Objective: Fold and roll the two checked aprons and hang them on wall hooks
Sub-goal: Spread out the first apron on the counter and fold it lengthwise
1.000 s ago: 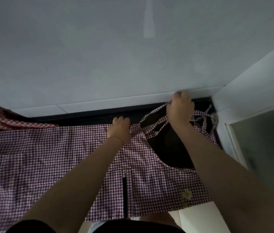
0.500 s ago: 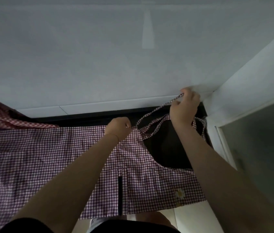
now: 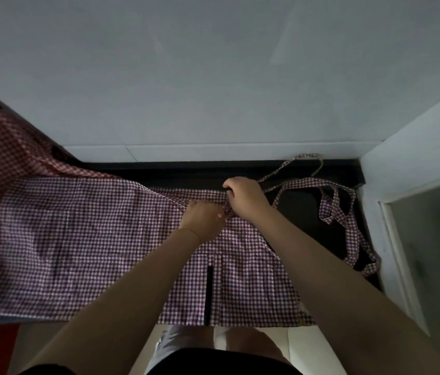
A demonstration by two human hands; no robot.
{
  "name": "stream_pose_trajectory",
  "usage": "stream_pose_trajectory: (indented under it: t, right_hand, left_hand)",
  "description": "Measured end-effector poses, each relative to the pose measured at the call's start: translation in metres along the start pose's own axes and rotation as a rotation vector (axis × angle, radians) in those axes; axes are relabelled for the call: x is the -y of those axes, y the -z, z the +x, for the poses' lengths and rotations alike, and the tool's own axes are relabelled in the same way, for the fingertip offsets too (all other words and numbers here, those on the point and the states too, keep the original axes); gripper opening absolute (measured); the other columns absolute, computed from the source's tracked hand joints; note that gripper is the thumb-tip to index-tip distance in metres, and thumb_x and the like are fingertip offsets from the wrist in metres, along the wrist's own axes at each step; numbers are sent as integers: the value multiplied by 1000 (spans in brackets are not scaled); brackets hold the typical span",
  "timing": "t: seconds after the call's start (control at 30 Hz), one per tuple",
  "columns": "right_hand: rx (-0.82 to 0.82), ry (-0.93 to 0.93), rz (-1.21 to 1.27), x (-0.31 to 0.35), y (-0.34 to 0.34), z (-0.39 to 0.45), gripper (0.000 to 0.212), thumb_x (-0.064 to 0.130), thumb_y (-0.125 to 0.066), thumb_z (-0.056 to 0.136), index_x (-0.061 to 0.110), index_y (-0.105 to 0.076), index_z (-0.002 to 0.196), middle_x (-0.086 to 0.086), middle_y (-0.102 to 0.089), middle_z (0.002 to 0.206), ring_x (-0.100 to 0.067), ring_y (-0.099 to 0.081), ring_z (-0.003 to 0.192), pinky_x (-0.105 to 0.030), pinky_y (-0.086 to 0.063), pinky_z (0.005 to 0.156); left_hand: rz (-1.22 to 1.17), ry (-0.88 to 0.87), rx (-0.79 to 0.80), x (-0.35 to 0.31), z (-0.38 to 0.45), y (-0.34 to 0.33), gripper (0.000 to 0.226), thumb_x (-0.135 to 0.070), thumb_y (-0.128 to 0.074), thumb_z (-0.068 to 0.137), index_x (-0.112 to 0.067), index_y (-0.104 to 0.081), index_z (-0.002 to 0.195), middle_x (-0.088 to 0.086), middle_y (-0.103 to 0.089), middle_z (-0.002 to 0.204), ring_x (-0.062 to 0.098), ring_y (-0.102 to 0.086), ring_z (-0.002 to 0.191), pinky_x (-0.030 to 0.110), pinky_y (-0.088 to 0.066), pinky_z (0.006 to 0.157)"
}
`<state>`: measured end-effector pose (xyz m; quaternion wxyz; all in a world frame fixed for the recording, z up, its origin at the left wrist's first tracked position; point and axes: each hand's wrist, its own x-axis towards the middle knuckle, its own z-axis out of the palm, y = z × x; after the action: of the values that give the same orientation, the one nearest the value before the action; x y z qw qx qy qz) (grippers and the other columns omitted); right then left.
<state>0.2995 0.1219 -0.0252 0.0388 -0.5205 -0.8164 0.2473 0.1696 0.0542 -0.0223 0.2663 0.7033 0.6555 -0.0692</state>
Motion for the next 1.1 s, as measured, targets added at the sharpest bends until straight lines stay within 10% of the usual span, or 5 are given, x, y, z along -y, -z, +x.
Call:
stream_pose_trajectory:
  t: [0.2,0.37,0.8,1.1]
  right_hand:
    - [102,-207,-172,-11,-9,4,30,22,-55,94,21,-55,124,-7,-56,121,-28,-52,114,-46,-34,100]
    - [98,-262,-118,-14,-6,6,16,18,-61,91,12,-61,105,-9,-56,111,-27,-55,105,-42,-42,95]
    - [452,-505,304,4,37,7,45,48,-57,92,4,-69,96,-7,-66,88,-18,-63,79,-28,-44,62]
    - [307,-713,724,6,42,-2,32,29,-72,86,7,-71,109,-12,-72,103,-24,-69,96,-39,-54,93]
  left_hand:
    - [-306,152,-100,2,4,5,13,-21,-41,101,-15,-49,109,5,-61,84,22,-60,76,33,-45,68]
    - [-252,131,-127,4,25,10,45,-15,-44,99,-19,-41,143,10,-42,142,30,-61,105,39,-51,85]
    - [-219,136,-51,-5,19,40,25,-25,-51,97,-20,-74,104,3,-70,108,22,-64,98,39,-54,88]
    - [-250,32,33,-4,-3,42,49,-59,-63,81,-24,-68,115,-4,-64,115,18,-59,106,37,-50,94]
